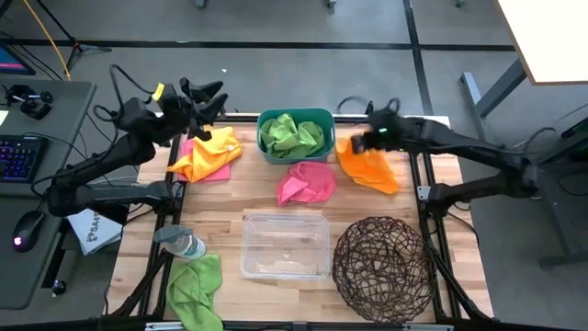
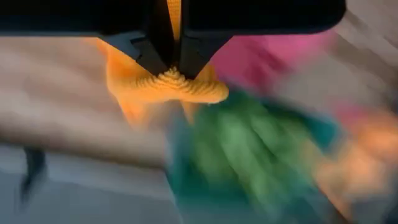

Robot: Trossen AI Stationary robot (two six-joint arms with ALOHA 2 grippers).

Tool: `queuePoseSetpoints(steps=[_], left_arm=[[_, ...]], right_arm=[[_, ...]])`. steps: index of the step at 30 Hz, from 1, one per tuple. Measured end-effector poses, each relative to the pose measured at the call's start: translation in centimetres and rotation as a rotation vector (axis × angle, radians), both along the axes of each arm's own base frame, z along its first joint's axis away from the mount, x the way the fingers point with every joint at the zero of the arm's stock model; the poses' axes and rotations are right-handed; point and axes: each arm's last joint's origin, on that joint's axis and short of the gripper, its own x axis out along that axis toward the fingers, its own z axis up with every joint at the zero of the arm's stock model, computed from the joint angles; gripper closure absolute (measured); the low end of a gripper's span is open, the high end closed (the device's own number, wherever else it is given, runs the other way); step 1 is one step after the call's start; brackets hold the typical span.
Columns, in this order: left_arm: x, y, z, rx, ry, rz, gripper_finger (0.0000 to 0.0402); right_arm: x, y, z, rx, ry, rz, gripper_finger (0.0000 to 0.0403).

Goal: Sort microfiber towel by color & place in baskets
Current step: Put the right light orange microfiber cloth into the transparent bin

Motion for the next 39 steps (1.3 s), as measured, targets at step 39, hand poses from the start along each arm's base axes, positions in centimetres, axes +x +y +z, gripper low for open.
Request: queuePoseSetpoints(steps=[39], left_arm=[[0.4, 0.7, 0.7, 0.029, -0.114, 0.159, 0.0202]], right_arm=[[12.7, 16.6, 11.4, 0.384, -0.838, 1.314, 0.0403]])
